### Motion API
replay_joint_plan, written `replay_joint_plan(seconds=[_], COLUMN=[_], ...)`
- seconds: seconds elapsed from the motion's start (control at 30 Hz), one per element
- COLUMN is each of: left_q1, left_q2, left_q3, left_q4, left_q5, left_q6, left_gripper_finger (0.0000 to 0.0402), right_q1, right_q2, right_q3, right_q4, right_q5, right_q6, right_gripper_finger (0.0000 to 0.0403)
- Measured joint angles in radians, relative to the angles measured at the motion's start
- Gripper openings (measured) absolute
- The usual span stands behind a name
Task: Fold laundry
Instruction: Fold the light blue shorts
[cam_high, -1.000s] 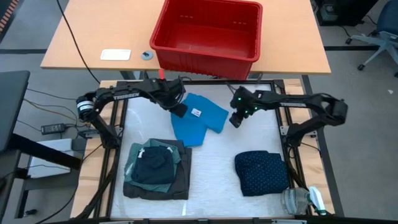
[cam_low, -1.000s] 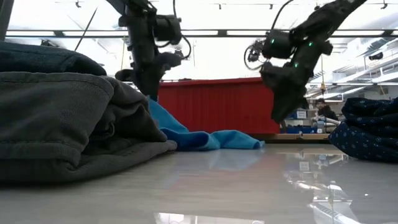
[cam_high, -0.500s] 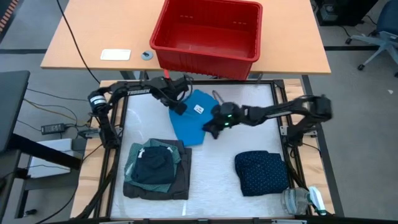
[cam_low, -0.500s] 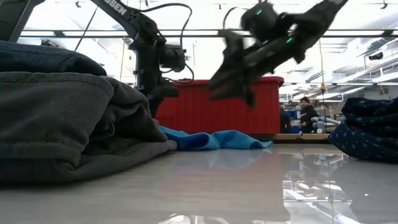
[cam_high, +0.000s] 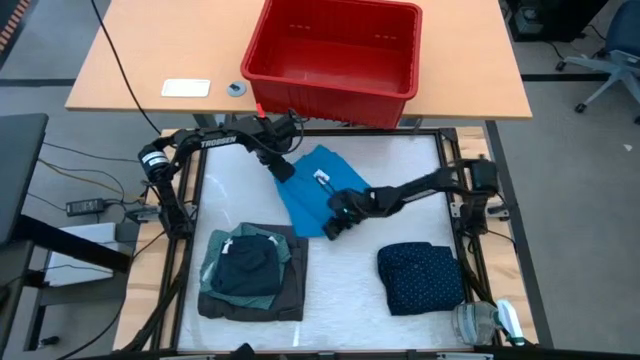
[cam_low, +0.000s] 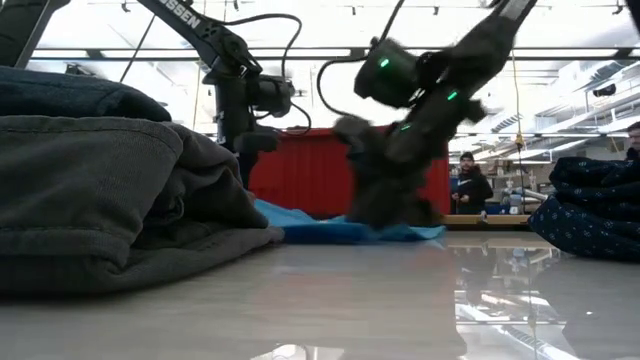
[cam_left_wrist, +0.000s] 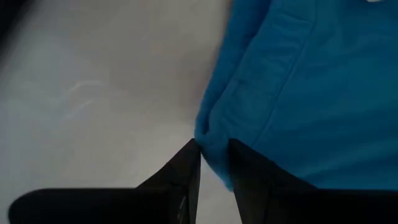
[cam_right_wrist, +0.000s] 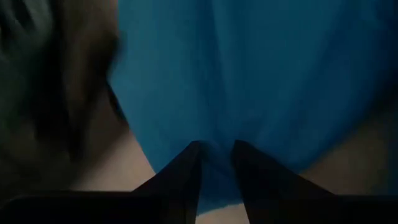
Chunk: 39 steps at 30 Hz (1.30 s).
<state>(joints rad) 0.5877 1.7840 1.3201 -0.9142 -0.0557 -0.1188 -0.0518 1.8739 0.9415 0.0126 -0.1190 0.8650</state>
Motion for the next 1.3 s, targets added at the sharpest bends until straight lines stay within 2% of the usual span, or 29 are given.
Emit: replay_joint_plan(seconds=[0.07, 0.2, 0.3, 0.4, 0.53, 0.63, 0.77, 0.9, 1.03, 1.17, 1.3], left_q1=[-0.008, -0.080, -0.159, -0.230, -0.291, -0.306, -0.319, -0.319, -0.319, -0.320, -0.326], left_q2=[0.000, -0.001, -0.011, -0.020, -0.037, -0.062, -0.071, -0.067, -0.066, -0.066, -0.066], left_q3=[0.000, 0.000, 0.000, 0.000, 0.001, 0.001, 0.000, -0.047, -0.118, -0.202, -0.296], left_q4=[-0.011, 0.041, 0.128, 0.192, 0.187, 0.121, 0.007, 0.046, 0.124, 0.203, 0.342], left_q5=[0.103, 0.385, 0.440, 0.439, 0.438, 0.388, 0.210, 0.202, 0.202, 0.193, 0.104], left_q6=[0.017, 0.036, 0.038, 0.060, 0.168, 0.368, 0.718, 0.923, 1.034, 1.089, 1.134], left_gripper_finger=[0.0087, 0.0087, 0.0087, 0.0087, 0.0087, 0.0087, 0.0087, 0.0090, 0.0117, 0.0162, 0.0197], right_q1=[0.024, 0.044, 0.044, 0.054, 0.124, 0.206, 0.316, 0.375, 0.414, 0.431, 0.428], right_q2=[-0.065, -0.205, -0.298, -0.372, -0.427, -0.406, -0.304, -0.193, -0.115, -0.067, -0.044], right_q3=[-0.004, -0.008, -0.007, -0.008, -0.007, -0.006, -0.006, -0.001, 0.041, 0.092, 0.127], right_q4=[-0.160, -0.425, -0.534, -0.551, -0.459, -0.339, -0.207, -0.140, -0.143, -0.149, -0.188], right_q5=[0.056, 0.155, 0.190, 0.201, 0.235, 0.306, 0.404, 0.400, 0.391, 0.420, 0.485], right_q6=[-0.003, -0.008, -0.008, 0.008, 0.055, 0.037, -0.068, -0.086, -0.054, -0.054, -0.061], right_gripper_finger=[0.0109, 0.0109, 0.0109, 0.0109, 0.0109, 0.0109, 0.0110, 0.0121, 0.0152, 0.0194, 0.0230])
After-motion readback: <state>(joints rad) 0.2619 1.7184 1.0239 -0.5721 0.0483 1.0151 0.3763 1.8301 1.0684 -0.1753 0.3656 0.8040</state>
